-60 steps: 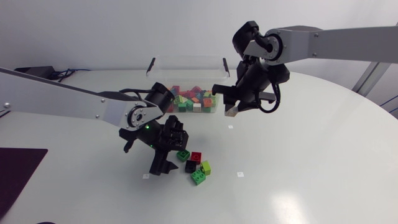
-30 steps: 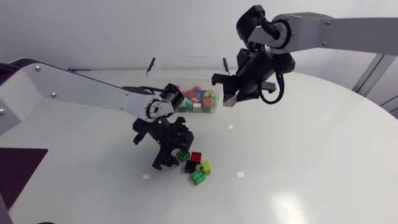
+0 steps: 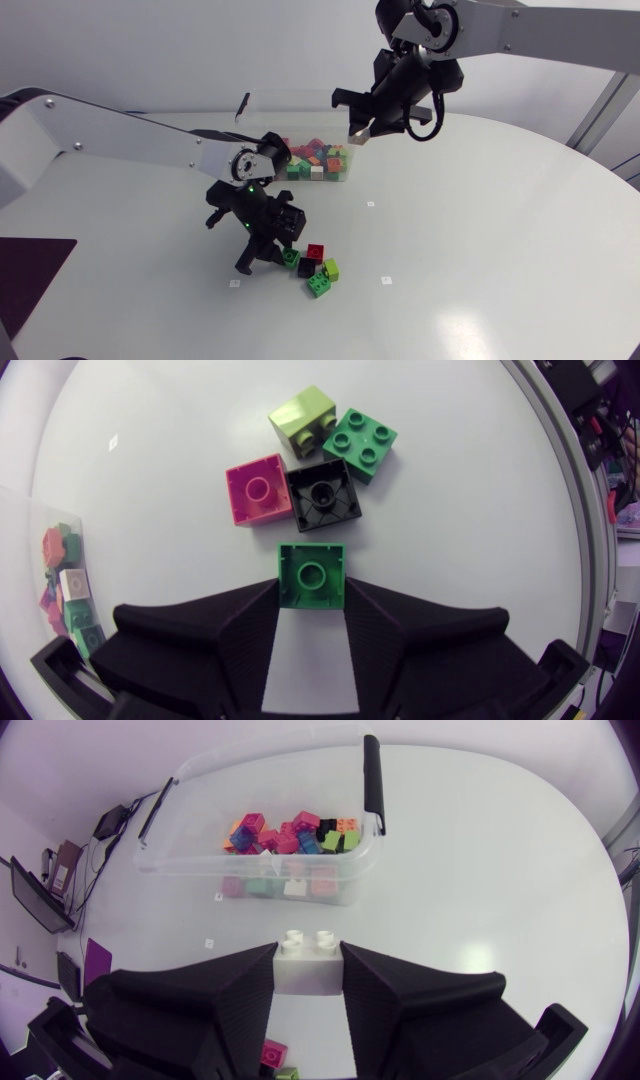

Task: Place the duplo bricks in the container

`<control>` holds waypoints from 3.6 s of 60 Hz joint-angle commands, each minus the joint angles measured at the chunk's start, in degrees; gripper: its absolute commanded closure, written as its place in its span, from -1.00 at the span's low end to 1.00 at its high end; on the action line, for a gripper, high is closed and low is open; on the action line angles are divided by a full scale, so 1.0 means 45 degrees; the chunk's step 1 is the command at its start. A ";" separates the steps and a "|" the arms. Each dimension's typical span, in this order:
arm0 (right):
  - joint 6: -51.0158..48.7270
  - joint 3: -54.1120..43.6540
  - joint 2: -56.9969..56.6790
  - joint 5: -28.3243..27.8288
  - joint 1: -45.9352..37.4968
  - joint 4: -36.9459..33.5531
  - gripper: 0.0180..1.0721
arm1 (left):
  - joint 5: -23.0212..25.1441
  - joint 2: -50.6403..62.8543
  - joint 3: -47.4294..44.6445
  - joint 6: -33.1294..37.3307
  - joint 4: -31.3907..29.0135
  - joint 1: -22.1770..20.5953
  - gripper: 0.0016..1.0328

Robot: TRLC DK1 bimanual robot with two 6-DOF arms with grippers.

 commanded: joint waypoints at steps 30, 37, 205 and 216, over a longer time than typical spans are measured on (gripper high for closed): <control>-0.0049 0.3441 0.2645 0.0109 0.0133 0.0636 0.46 | 0.2836 -0.3859 -0.0962 -0.0654 -0.0450 0.1872 0.52; -0.0049 0.3968 0.2977 0.0266 0.0133 0.0733 0.46 | 0.3090 -0.4309 -0.1157 -0.1240 -0.0001 0.2067 0.52; -0.3369 -0.9020 -0.3332 0.1242 0.4156 0.2413 -0.68 | -0.0757 -0.0188 0.5445 -1.3700 0.7812 0.3200 -0.90; -0.3721 -0.9489 -0.3039 0.1340 0.4469 0.2686 -0.64 | -0.0757 -0.2082 0.3882 -1.3193 0.7851 0.3239 -0.90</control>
